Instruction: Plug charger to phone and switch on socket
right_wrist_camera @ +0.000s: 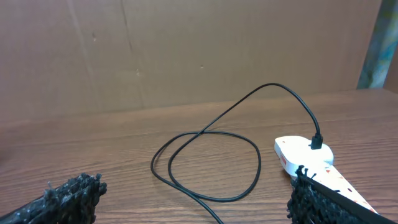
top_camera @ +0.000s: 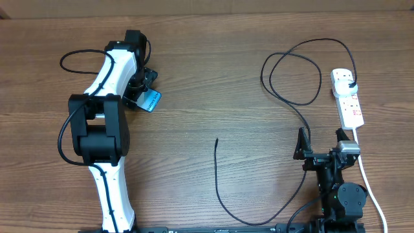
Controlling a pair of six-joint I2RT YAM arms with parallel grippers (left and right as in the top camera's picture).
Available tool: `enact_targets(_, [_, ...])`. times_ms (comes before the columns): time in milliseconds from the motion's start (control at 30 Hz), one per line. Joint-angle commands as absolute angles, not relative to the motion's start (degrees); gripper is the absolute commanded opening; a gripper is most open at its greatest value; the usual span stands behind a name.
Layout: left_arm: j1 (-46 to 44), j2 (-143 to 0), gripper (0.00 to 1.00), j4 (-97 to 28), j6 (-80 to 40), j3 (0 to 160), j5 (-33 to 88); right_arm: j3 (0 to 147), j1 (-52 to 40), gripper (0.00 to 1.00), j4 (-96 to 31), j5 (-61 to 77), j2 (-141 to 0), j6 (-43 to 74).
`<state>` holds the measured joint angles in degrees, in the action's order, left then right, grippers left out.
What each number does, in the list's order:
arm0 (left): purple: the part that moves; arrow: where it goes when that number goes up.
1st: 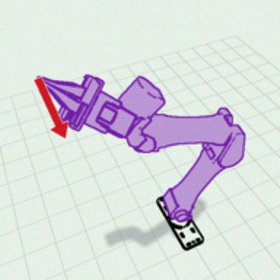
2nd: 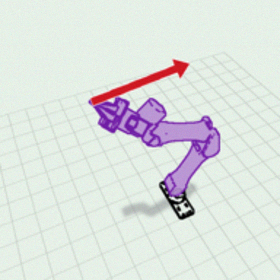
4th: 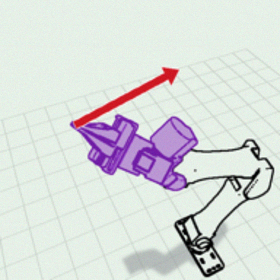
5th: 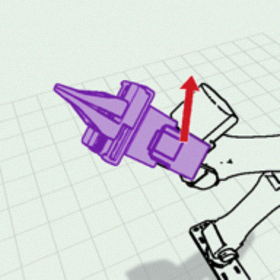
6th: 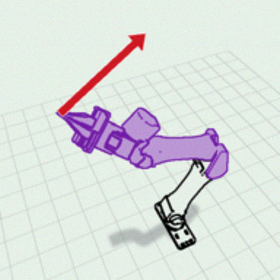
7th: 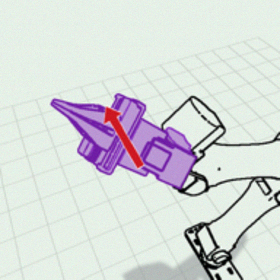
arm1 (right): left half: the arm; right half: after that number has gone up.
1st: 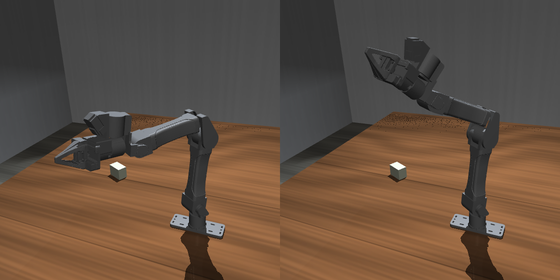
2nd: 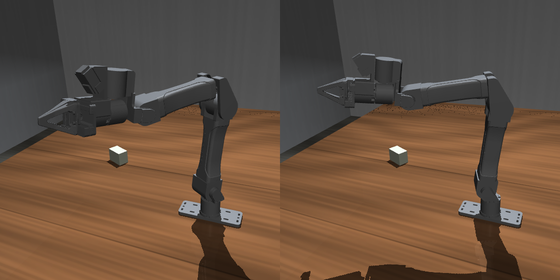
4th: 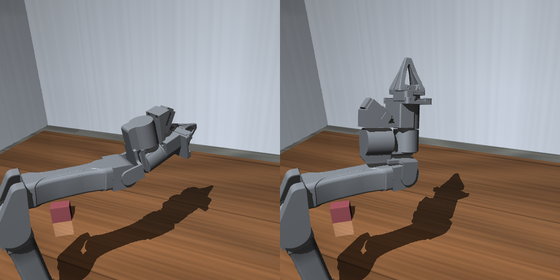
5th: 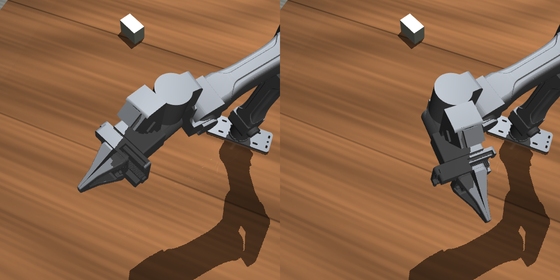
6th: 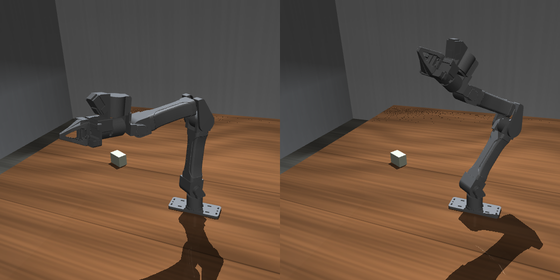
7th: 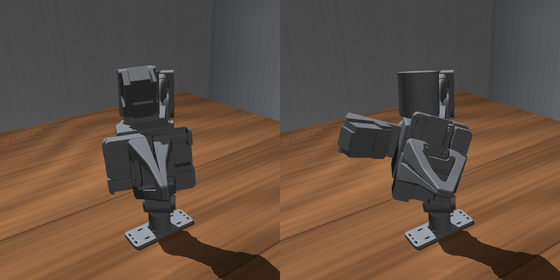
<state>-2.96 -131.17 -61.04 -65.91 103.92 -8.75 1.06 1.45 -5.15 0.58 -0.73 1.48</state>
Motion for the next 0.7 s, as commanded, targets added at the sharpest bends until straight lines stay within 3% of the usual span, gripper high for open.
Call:
enact_targets(0, [-2.9,-131.9,1.00,-61.0,-66.5,105.1,-8.9,0.5,1.2,1.00,-4.8,-0.1,-0.3,1.4])
enact_targets(667, [-3.4,-131.9,1.00,-60.6,-67.7,104.6,-8.1,0.5,1.2,1.00,-4.8,-0.1,-0.3,1.5])
